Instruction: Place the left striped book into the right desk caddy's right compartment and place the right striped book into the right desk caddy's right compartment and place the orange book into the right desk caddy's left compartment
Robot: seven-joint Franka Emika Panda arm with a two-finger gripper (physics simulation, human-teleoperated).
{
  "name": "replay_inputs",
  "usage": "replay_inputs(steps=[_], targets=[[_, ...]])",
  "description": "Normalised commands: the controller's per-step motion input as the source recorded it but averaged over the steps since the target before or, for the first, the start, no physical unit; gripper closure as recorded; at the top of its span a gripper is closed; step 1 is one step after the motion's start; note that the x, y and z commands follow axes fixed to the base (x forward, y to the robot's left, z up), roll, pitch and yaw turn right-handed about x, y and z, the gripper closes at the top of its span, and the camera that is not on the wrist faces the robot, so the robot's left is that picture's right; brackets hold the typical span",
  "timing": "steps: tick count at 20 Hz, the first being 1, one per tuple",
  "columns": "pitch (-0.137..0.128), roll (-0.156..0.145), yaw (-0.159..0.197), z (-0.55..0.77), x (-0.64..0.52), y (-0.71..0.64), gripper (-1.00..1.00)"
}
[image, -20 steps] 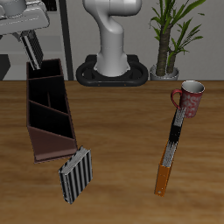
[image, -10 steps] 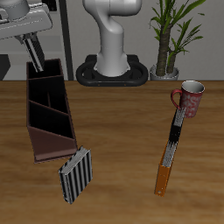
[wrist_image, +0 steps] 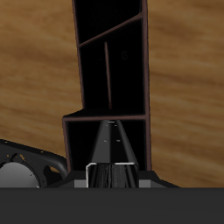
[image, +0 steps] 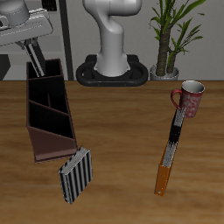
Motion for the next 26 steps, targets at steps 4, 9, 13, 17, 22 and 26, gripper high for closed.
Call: replay_inputs(steps=[4, 9, 13, 17, 22, 26], targets=[[-0.037, 0.001, 0.007, -0.17, -0.12, 0.06, 1.00], [-0.033, -0.011, -0.005, -0.28, -0.16, 0.01, 1.00], [-0.048, -0.002, 0.033, -0.10, -0.26, -0.01, 1.00], [-0.032, -0.029, 0.021, 0.09, -0.12, -0.13, 1.00], [0.000, 0.019, 0.005, -0.04, -0.08, 0.05, 1.00], [0.002, 0.008, -0.018, 0.00, -0.06, 0.06, 1.00]])
